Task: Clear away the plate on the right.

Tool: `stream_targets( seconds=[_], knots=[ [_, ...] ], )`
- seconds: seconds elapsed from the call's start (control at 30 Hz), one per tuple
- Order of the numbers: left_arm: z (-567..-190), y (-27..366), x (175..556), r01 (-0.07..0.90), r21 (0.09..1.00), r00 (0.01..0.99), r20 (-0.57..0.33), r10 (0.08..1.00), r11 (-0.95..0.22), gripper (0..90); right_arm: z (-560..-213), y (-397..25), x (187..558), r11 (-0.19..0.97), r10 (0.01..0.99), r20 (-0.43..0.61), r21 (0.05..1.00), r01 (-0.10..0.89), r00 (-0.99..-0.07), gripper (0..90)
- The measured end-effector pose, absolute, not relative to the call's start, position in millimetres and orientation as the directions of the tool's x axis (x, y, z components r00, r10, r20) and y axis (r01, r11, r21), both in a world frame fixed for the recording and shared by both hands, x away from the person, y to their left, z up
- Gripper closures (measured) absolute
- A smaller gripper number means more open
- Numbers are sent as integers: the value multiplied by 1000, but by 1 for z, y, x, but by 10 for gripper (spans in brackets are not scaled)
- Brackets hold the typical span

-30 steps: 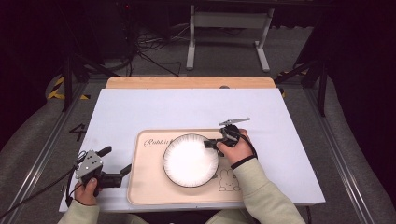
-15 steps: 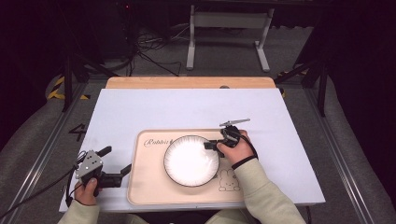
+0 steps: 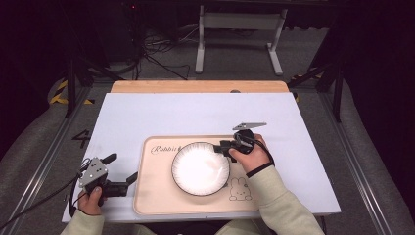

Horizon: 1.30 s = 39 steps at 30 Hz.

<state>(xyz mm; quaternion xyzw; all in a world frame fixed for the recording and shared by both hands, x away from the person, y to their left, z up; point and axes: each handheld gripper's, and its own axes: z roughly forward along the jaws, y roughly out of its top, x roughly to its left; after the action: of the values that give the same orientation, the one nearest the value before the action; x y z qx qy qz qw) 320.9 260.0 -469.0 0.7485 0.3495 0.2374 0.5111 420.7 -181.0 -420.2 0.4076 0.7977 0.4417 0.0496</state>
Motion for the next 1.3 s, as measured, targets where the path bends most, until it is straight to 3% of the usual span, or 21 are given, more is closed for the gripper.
stream_targets(
  seconds=[0.63, 0.73, 1.3],
  knots=[
    [-469, 260, 320, 278, 931, 641, 3, 768, -236, 4, -389, -196, 405, 338, 578, 110, 869, 360, -808, 328],
    [-469, 260, 320, 279, 931, 641, 1, 767, -235, 4, -388, -198, 404, 329, 595, 85, 882, 338, -799, 285],
    [-469, 260, 320, 280, 931, 642, 1, 767, -236, 4, -381, -235, 390, 317, 611, 47, 900, 299, -790, 221]
  ],
)
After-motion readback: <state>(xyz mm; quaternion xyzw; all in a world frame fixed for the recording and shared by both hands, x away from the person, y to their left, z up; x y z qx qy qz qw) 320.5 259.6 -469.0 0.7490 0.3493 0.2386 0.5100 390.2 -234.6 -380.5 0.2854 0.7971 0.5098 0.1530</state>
